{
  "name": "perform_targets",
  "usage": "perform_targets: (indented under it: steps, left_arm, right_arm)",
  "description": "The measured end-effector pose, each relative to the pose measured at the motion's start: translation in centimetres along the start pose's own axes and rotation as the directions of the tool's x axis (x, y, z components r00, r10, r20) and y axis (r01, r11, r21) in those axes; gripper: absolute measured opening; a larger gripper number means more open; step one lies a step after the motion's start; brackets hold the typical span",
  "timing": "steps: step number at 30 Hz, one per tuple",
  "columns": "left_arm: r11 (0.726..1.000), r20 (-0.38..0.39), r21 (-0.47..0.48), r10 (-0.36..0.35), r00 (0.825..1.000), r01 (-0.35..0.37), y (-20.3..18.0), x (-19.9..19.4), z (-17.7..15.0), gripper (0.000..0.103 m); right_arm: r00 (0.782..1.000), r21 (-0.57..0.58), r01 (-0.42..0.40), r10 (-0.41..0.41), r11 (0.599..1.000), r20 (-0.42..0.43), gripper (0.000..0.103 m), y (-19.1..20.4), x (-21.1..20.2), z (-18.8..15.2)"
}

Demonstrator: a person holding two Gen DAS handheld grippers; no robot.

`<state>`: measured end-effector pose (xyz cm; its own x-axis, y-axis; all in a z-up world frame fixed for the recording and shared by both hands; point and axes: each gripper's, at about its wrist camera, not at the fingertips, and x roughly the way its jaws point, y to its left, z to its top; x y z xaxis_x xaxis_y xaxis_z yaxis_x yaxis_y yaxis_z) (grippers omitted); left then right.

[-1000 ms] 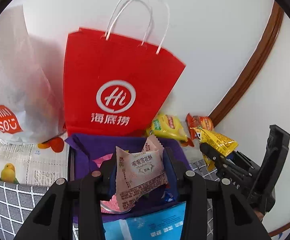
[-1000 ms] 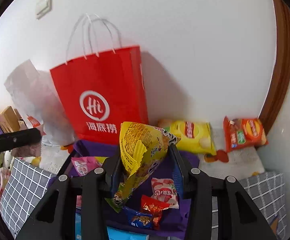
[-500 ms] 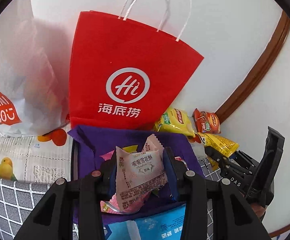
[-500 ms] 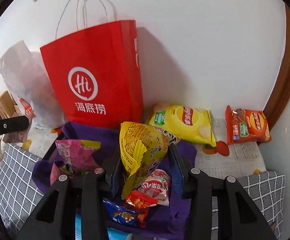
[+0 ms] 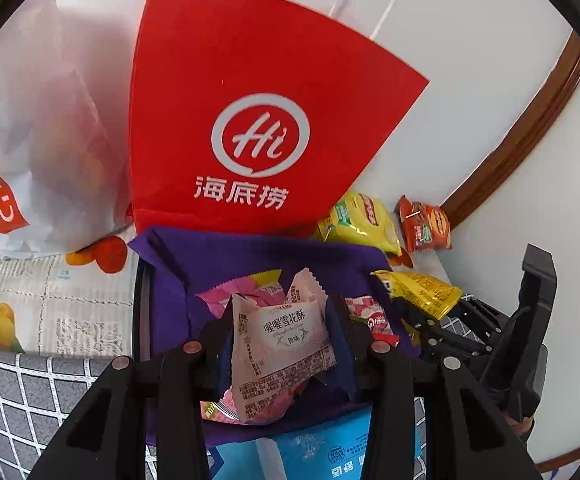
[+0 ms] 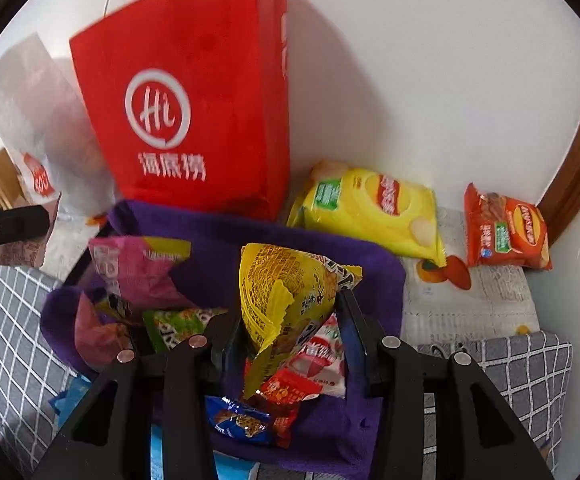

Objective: Organize snacks
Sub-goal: 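Lower the yellow bag onto the purple cloth and open the right tool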

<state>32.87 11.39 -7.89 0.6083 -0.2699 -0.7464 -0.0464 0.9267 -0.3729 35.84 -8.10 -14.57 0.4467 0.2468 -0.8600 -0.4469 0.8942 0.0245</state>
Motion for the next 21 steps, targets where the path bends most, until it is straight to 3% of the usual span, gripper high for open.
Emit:
perform_targets:
  steps: [6, 9, 21]
  left_arm:
    - [1.0, -0.044, -0.004, 0.009, 0.999, -0.009, 0.1, 1.2, -0.3, 0.039]
    - [1.0, -0.059, -0.004, 0.006, 0.998, -0.006, 0.1, 1.6, -0.3, 0.039]
    - [1.0, -0.122, -0.005, -0.001, 0.992, 0.0, -0.1, 3.5, -0.9, 0.039]
  right_arm:
    - [0.999, -0.024, 0.007, -0.008, 1.0, -0.038, 0.043, 0.5, 0.7, -0.4]
    - [0.999, -0.018, 0.041, -0.042, 0.999, -0.034, 0.043, 0.4, 0.7, -0.4]
    - [1.0, 0.005, 0.026, -0.026, 1.0, -0.018, 0.044, 0.0, 0.0, -0.1]
